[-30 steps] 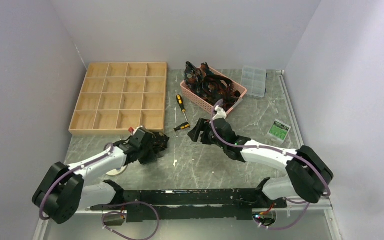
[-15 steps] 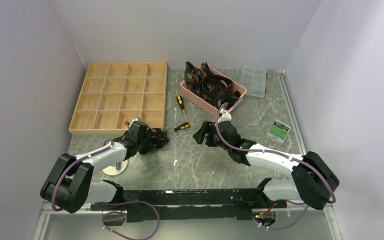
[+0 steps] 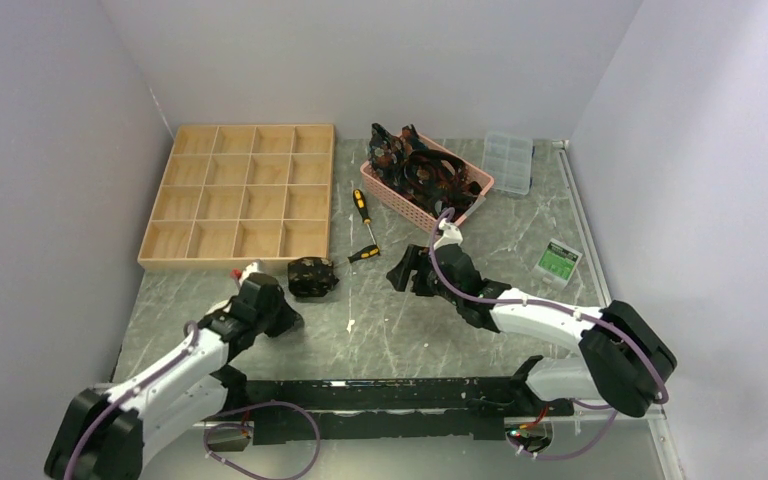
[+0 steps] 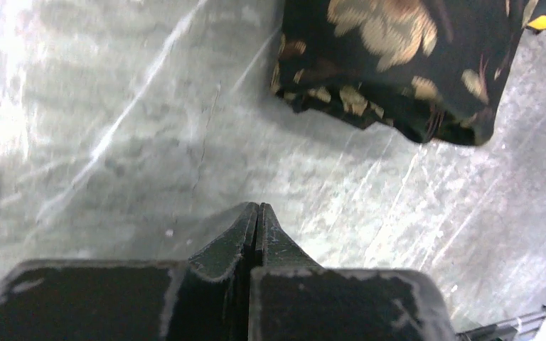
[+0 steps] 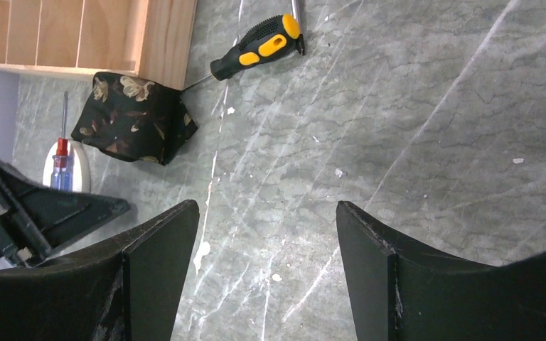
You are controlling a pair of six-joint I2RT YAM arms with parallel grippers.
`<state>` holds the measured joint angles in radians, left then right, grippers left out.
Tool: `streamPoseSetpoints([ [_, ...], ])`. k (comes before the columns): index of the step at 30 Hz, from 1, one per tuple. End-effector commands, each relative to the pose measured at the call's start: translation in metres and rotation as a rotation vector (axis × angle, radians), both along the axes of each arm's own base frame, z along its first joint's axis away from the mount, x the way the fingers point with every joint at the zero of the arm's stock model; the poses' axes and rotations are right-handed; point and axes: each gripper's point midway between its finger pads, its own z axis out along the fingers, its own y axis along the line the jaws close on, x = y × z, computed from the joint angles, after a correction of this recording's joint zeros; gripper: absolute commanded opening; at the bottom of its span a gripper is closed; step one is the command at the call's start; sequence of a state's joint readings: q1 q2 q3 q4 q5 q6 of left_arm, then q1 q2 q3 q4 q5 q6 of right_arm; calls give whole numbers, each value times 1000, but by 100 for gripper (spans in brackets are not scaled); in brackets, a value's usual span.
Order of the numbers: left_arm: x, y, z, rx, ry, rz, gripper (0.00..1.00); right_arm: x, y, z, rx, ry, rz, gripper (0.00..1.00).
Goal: Roll the ties
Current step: Roll the tie at the center of the board.
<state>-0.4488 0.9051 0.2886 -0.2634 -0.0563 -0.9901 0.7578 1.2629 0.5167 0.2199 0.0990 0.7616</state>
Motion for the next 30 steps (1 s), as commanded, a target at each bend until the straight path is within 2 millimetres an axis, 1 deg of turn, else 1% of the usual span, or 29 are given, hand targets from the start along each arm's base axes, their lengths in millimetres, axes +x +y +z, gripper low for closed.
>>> streamPoseSetpoints([
  [1, -16, 3, -1, -36, 19, 67, 3, 7, 6, 5, 33, -28, 1, 75],
  [4, -6, -3, 13, -17, -7, 88, 3, 6, 7, 2, 33, -17, -2, 75],
  [7, 4, -6, 17, 71, -5, 111, 3, 7, 6, 1, 27, -13, -9, 75],
  [9, 9, -3, 13, 142, 18, 153, 3, 7, 5, 0, 23, -10, -11, 75],
  [11, 17, -5, 7, 168, 21, 169, 3, 6, 5, -1, 21, -10, -8, 75],
  [14, 28, -11, 0, 167, 11, 172, 3, 6, 4, -2, 16, -7, -9, 75],
  [19, 36, -8, -14, 208, 27, 224, 3, 4, 3, -1, 19, -8, -7, 74],
  [23, 46, -10, -18, 183, 20, 236, 3, 2, 4, -2, 20, -2, 3, 74],
  [27, 47, -3, -20, 193, 25, 249, 3, 1, 5, -3, 24, 2, 12, 74],
  [30, 47, 3, -23, 167, 28, 262, 3, -1, 10, -4, 29, 10, 33, 74],
])
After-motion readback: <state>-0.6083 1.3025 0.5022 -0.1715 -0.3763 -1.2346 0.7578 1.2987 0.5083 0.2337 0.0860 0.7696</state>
